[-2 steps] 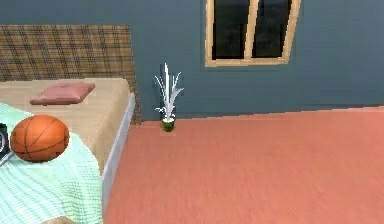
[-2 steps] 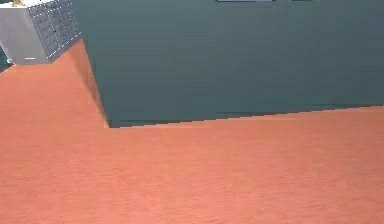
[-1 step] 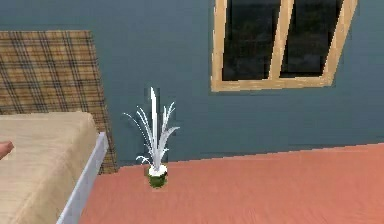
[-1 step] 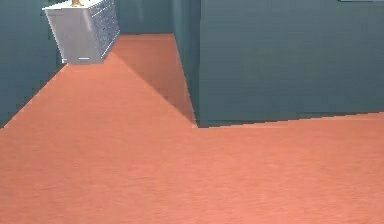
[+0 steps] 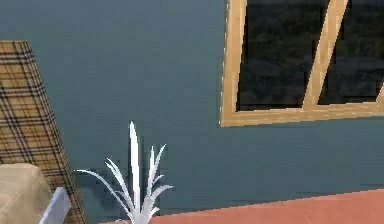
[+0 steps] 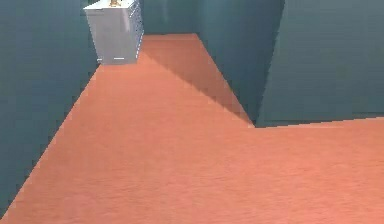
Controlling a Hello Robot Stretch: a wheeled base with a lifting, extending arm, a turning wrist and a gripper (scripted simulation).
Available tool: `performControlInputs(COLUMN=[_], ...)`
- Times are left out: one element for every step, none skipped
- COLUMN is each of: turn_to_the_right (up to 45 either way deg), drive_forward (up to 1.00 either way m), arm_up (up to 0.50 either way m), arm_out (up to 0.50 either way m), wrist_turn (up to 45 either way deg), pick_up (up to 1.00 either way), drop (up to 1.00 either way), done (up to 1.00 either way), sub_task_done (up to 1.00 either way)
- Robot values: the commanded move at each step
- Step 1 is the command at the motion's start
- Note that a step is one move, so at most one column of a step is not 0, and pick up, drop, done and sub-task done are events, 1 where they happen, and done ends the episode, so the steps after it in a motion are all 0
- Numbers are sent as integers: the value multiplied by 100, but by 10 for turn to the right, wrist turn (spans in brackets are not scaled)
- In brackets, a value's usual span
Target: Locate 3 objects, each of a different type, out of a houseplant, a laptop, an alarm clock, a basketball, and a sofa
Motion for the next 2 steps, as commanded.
performControlInputs(turn_to_the_right=[-180,0], drive_forward=[0,0], arm_up=[0,0], arm_out=[0,0], wrist_turn=[0,0], pick_up=[0,0], drop=[0,0], done=[0,100], sub_task_done=[0,0])
